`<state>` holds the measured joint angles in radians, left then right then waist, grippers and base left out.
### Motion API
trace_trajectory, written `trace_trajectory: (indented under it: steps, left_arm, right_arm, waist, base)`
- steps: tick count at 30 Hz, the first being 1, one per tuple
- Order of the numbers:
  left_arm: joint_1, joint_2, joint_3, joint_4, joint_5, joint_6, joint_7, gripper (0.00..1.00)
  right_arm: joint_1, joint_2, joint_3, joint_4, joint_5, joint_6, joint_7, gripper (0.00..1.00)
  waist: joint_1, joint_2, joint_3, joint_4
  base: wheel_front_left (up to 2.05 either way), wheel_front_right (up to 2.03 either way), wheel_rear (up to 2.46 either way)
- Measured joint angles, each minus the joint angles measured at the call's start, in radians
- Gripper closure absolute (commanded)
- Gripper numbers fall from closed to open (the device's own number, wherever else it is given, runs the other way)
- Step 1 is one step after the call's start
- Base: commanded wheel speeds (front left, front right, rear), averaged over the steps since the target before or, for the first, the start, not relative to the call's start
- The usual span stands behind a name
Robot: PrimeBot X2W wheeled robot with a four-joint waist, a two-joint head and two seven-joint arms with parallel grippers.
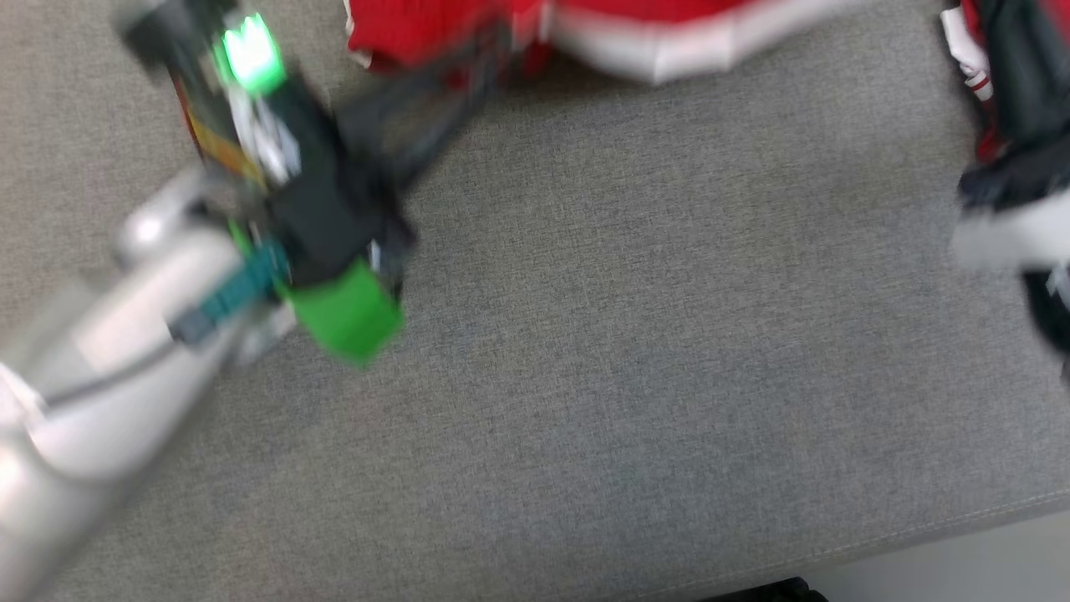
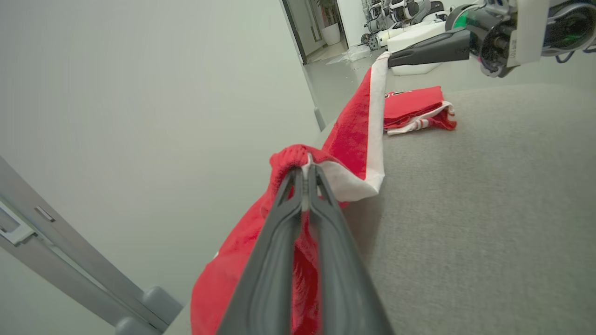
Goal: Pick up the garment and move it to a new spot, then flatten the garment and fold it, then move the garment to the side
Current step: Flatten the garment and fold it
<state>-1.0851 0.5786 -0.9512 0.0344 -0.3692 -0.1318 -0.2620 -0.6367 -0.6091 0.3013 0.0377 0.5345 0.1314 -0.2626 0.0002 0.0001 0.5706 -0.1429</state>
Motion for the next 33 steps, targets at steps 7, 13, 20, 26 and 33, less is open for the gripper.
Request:
trace_trajectory:
  steps: [7, 13, 20, 26, 33]
  left_arm:
    - [0.465, 0.059, -0.082, -0.039, -0.079, 0.000, 0.000, 1.00]
    - [0.690, 0.056, -0.017, -0.030, -0.086, 0.000, 0.000, 1.00]
    - [0.848, 0.087, 0.037, -0.124, -0.127, 0.000, 0.000, 1.00]
    - [0.898, 0.125, 0.022, -0.273, -0.269, 0.000, 0.000, 1.00]
    - [0.862, 0.118, -0.010, -0.293, -0.504, 0.000, 0.000, 1.00]
  right_arm:
    - [0.371, -0.080, 0.052, -0.052, 0.184, 0.000, 0.014, 1.00]
    - [0.564, -0.148, 0.019, -0.148, 0.352, 0.000, 0.055, 1.00]
    - [0.766, -0.226, -0.102, -0.268, 0.427, 0.000, 0.137, 1.00]
    - [0.933, -0.228, -0.253, -0.374, 0.437, 0.000, 0.223, 1.00]
    - [0.867, -0.227, -0.291, -0.412, 0.440, 0.000, 0.355, 1.00]
  waist:
    - [-0.0002, 0.0000, -0.074, 0.007]
    - [-0.0003, 0.0000, -0.161, 0.012]
    - [-0.0003, 0.0000, -0.259, 0.030]
    - [-0.0003, 0.0000, -0.298, 0.081]
    - [-0.0003, 0.0000, -0.315, 0.145]
  base:
    - [0.00, 0.00, 0.00]
    - [0.00, 0.00, 0.00]
    - [0.00, 0.00, 0.00]
    - [0.00, 0.00, 0.00]
    - [0.00, 0.00, 0.00]
